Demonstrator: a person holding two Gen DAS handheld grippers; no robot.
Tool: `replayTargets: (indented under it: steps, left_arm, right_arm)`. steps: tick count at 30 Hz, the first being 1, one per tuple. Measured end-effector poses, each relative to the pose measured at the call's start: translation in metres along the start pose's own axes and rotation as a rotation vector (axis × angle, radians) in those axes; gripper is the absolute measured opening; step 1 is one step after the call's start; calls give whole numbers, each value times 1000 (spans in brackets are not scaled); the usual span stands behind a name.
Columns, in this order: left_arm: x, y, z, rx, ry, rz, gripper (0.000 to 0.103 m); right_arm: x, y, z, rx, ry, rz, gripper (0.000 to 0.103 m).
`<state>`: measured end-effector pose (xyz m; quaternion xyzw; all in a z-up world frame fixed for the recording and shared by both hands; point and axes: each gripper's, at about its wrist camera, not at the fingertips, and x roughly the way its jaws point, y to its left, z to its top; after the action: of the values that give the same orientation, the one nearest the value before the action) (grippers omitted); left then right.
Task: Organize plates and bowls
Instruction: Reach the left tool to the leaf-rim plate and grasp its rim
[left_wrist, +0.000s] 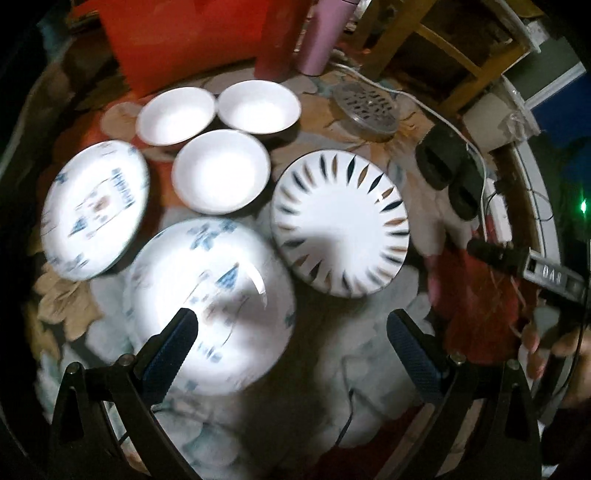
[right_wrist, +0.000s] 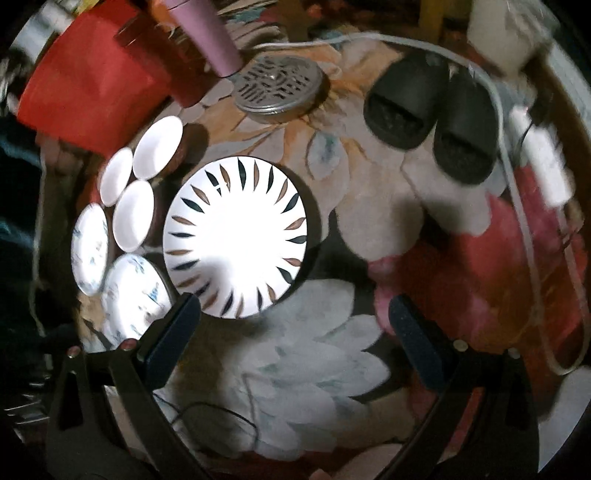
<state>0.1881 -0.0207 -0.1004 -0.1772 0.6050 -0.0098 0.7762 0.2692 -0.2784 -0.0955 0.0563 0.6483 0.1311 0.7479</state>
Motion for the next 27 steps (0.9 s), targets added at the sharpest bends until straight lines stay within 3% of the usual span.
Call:
replayTargets:
  steps: [7, 15, 17, 25, 27]
  left_arm:
    - [35, -9, 34, 16, -47, -88, 99]
    - [71, 2, 56, -111, -36, -174, 79]
    - [78, 2, 58, -120, -25, -163, 68]
    - [108, 2, 56, -130, 11, -36, 68]
    - [115, 2, 56, -119, 23, -20, 64]
  right_arm:
    - [6, -11, 20, -42, -111, 66, 102]
    - [32, -25, 27, 5, -76, 193, 91]
    - [37, -28, 26, 5, -62, 208, 90]
    - [43, -38, 31, -16, -57, 200, 90]
    - [46, -37, 32, -28, -56, 196, 90]
